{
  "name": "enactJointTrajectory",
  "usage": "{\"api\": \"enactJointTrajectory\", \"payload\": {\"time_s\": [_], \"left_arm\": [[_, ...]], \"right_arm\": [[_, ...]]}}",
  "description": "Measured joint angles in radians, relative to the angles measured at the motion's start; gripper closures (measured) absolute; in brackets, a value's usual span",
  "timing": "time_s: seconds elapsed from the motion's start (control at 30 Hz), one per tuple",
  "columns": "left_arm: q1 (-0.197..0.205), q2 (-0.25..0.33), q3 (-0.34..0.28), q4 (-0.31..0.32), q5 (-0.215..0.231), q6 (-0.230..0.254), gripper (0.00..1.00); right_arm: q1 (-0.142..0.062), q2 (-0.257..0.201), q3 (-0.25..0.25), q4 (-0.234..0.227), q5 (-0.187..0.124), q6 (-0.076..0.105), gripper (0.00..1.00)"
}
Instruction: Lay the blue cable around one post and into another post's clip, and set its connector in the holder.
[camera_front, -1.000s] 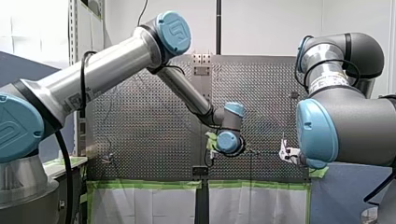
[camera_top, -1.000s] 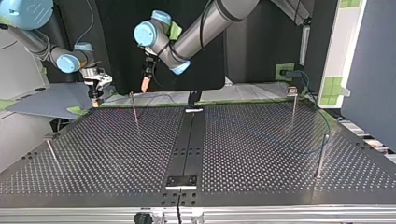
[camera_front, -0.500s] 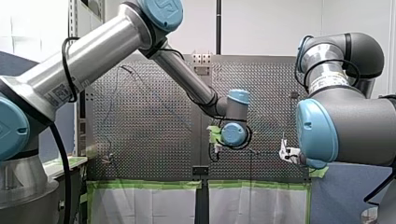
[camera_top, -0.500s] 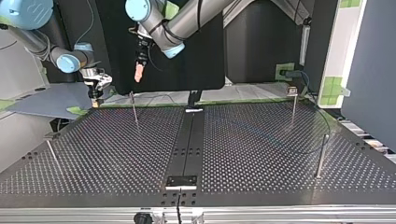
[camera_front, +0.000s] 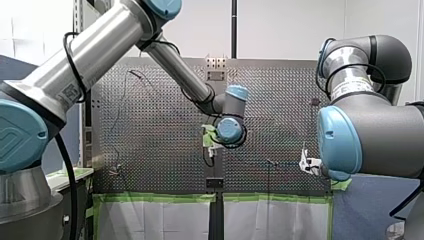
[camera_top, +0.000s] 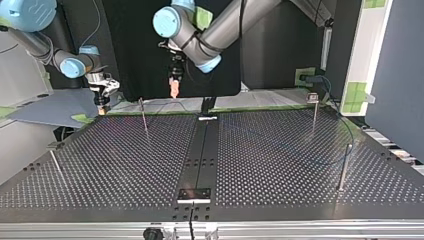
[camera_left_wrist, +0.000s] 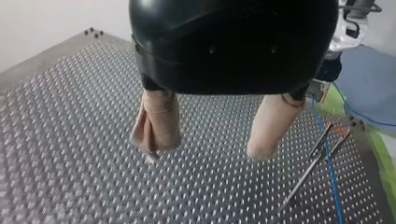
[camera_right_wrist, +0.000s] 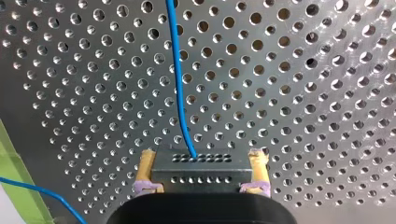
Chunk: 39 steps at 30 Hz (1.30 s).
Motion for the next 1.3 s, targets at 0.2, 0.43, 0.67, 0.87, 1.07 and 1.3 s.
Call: {"api": "enactJointTrajectory", "payload": {"time_s": [0.2,0.43,0.67,0.87,1.07,1.3], "left_arm": [[0.051,0.051,-0.051,-0.028,0.051,-0.046,0.00],[0.100,0.100,-0.100,-0.073,0.058,-0.051,0.00],[0.162,0.162,-0.162,-0.100,-0.001,-0.048,0.00],[0.215,0.215,-0.215,-0.108,-0.031,-0.048,0.00],[0.260,0.263,-0.263,-0.111,-0.043,-0.048,0.00],[0.273,0.317,-0.317,-0.106,-0.037,-0.061,0.00]], "right_arm": [[0.000,0.001,0.000,-0.002,0.000,0.001,0.91],[0.001,0.003,0.000,-0.003,0.000,0.003,0.91],[0.001,0.004,0.000,-0.006,0.000,0.004,0.91],[0.000,0.006,0.000,-0.008,0.000,0.005,0.91],[0.000,0.007,0.000,-0.009,0.000,0.005,0.91],[0.000,0.008,0.000,-0.009,0.000,0.007,0.91]]}}
